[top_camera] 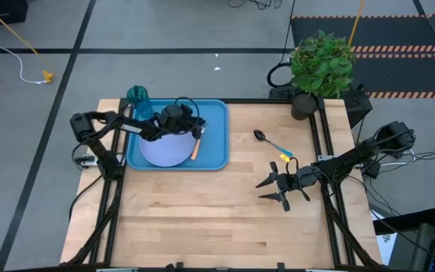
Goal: Pick and place plate/cup/fork/spoon on tray
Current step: Put the orange fork on the blue tray to the right of the violet plate
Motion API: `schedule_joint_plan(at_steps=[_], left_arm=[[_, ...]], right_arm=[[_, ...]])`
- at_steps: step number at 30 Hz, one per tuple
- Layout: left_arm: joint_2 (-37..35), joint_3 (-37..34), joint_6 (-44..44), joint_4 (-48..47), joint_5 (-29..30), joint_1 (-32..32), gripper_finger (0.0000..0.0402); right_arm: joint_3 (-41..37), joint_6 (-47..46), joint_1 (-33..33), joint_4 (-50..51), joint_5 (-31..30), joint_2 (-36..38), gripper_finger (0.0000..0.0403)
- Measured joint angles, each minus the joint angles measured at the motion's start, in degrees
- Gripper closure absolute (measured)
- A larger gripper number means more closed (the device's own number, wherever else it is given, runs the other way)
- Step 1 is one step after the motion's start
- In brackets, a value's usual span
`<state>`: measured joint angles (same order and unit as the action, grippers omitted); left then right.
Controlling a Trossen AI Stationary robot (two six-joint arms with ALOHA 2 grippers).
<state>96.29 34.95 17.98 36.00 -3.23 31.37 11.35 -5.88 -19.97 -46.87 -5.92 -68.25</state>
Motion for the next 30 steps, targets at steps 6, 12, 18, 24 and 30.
schedule_joint_plan(at_steps=[6,12,18,24,30], left_arm=[[-6.62,9.65,-5.64,-30.78,13.79,-11.09,0.0313],[-7.71,17.01,-3.51,-48.30,23.88,-21.72,0.0348],[-7.65,17.99,0.71,-54.40,28.37,-30.59,0.0393],[-7.63,18.00,6.95,-58.69,29.07,-34.48,0.0396],[-6.89,22.71,4.65,-61.90,31.61,-30.57,0.0397]], right_arm=[[0.00,1.49,0.51,-0.01,-0.32,0.00,0.0232],[-0.03,2.07,1.27,-0.24,-7.91,0.00,0.0232],[-0.04,0.88,3.63,-1.63,-14.87,0.00,0.0232],[-0.04,0.17,6.35,-2.03,-14.85,0.00,0.0249],[-0.02,0.97,8.74,-4.05,-14.44,0.00,0.0281]])
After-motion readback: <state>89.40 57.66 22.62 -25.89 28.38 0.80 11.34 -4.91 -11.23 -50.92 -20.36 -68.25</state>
